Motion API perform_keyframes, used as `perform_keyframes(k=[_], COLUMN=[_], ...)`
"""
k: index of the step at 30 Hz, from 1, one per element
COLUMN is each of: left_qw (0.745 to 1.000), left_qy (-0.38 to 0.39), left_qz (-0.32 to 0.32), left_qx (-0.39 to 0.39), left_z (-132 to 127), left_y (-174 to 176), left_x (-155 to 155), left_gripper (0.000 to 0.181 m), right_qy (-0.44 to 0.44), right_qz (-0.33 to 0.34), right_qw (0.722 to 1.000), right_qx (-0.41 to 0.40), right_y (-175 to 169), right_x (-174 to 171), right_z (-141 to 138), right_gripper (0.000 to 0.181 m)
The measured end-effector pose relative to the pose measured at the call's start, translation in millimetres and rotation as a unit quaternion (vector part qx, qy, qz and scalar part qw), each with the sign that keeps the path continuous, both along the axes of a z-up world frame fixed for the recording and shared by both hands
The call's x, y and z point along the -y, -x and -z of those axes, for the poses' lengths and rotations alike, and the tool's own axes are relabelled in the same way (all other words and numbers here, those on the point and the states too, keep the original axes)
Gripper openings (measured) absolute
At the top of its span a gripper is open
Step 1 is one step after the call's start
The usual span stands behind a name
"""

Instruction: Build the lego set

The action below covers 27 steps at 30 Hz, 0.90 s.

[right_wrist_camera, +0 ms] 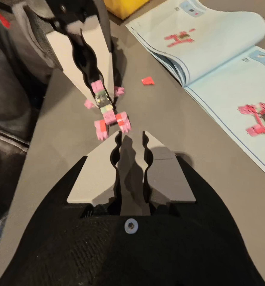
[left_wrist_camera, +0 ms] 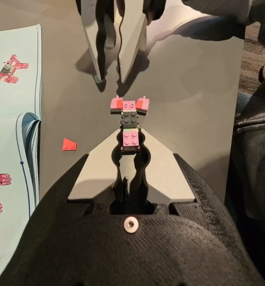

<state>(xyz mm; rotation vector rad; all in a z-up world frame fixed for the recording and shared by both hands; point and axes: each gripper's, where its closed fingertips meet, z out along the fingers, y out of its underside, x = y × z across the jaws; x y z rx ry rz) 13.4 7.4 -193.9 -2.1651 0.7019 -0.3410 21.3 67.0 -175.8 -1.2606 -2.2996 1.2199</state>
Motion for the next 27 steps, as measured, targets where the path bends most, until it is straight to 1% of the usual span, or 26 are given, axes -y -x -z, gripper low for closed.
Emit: perform_keyframes(k=[2,4,7,10,13,16,17,19,21,23,24,25,26,27], left_qw=[1.000,1.000,1.000,1.000,1.000,1.000,1.000,1.000,1.000,1.000,1.000,1.000,1.000,1.000], left_qy=[0.001,0.002,0.004,0.005,0.006,0.006,0.006,0.006,0.006,0.005,0.005,0.005,0.005,0.005], left_qz=[0.000,0.001,0.001,0.002,0.002,0.002,0.002,0.002,0.002,0.002,0.002,0.002,0.002,0.002], left_qx=[0.001,0.003,0.005,0.006,0.008,0.009,0.008,0.008,0.008,0.007,0.007,0.007,0.007,0.007], left_z=[0.0,0.0,0.0,0.0,-0.1,0.0,0.0,0.0,0.0,0.1,0.1,0.1,0.1,0.2], left_y=[-0.1,-0.2,-0.4,-0.4,-0.4,-0.4,-0.4,-0.3,-0.3,-0.3,-0.2,-0.2,-0.2,-0.3], left_x=[0.2,0.3,0.5,0.5,0.5,0.6,0.5,0.5,0.5,0.4,0.4,0.4,0.4,0.4], left_gripper=[0.019,0.019,0.019,0.018,0.018,0.018,0.018,0.018,0.018,0.018,0.018,0.018,0.018,0.018], right_qy=[-0.010,-0.012,0.013,0.020,0.006,-0.008,-0.009,-0.024,-0.061,-0.153,-0.213,-0.276,-0.332,-0.363], right_qz=[0.018,0.055,0.092,0.100,0.102,0.120,0.126,0.133,0.114,0.069,0.029,-0.014,-0.053,-0.082], right_qw=[1.000,0.998,0.994,0.992,0.994,0.993,0.992,0.991,0.991,0.986,0.976,0.961,0.941,0.923], right_qx=[-0.017,-0.040,-0.056,-0.068,-0.024,-0.019,-0.019,-0.019,-0.023,-0.019,-0.009,0.009,0.042,0.097], right_y=[-7.2,-10.2,-10.5,-5.3,-3.0,1.9,3.7,6.5,6.4,1.2,-4.4,-11.3,-20.1,-31.9], right_x=[-13.6,-29.3,-39.5,-38.1,-31.3,-28.6,-28.3,-29.7,-30.6,-37.5,-40.6,-45.3,-51.4,-56.2], right_z=[3.3,4.3,4.0,-0.4,12.9,16.1,16.3,18.1,18.6,18.0,17.2,16.2,15.6,15.8], right_gripper=[0.027,0.028,0.028,0.022,0.023,0.021,0.019,0.007,0.006,0.005,0.005,0.006,0.005,0.005])
